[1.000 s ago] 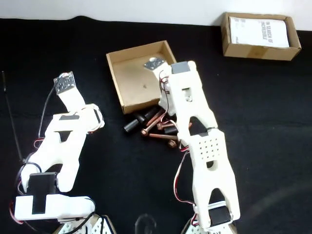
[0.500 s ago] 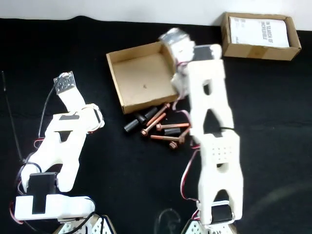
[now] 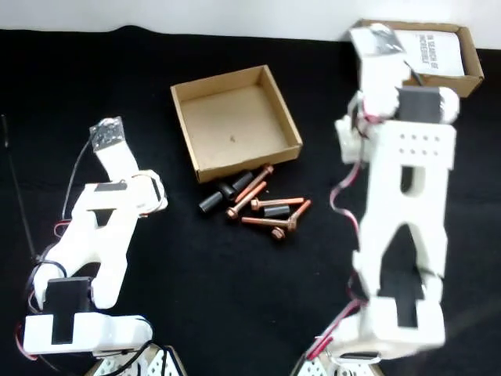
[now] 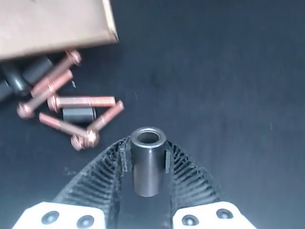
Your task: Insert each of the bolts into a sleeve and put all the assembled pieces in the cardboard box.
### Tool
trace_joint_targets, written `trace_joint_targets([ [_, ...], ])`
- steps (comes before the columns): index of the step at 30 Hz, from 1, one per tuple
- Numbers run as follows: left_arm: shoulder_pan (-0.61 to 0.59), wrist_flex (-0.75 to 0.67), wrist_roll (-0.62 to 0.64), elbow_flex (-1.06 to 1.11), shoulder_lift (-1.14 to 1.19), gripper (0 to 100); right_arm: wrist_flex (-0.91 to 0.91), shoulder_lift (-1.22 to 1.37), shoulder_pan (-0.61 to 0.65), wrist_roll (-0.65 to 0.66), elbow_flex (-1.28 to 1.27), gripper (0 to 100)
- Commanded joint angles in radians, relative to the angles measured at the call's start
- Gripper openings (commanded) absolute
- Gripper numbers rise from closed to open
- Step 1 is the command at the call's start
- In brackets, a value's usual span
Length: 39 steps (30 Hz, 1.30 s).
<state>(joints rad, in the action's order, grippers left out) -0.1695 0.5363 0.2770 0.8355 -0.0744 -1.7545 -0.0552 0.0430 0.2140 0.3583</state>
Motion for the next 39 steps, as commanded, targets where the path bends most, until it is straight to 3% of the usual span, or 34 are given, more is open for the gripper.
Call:
trace_joint_targets([
  [1,0.008,0.072,-0.133,-0.031,-0.067,21,-0.007,-0.214,-0.096,-0.005,-0.189,0.8],
  [9,0.084,0.315,-0.517,-0.036,-0.275,21,-0.004,-0.45,-0.366,0.028,-0.526,0.8],
  [17,0.246,0.936,-0.848,-0.194,-0.522,21,0.094,-0.627,-0.638,0.147,-0.846,0.8],
  [23,0.4,1.169,-1.142,-0.311,-0.529,21,0.159,-0.797,-0.74,0.229,-1.055,0.8],
  [30,0.496,1.135,-1.653,-0.343,-0.526,20,0.173,-1.013,-0.743,0.279,-1.234,0.8],
  [37,0.636,0.7,-1.662,-0.312,-0.456,20,0.166,-1.247,-0.748,0.379,-1.308,0.8],
  [39,0.627,0.666,-1.649,-0.285,-0.437,20,0.162,-1.307,-0.75,0.399,-1.319,0.8],
])
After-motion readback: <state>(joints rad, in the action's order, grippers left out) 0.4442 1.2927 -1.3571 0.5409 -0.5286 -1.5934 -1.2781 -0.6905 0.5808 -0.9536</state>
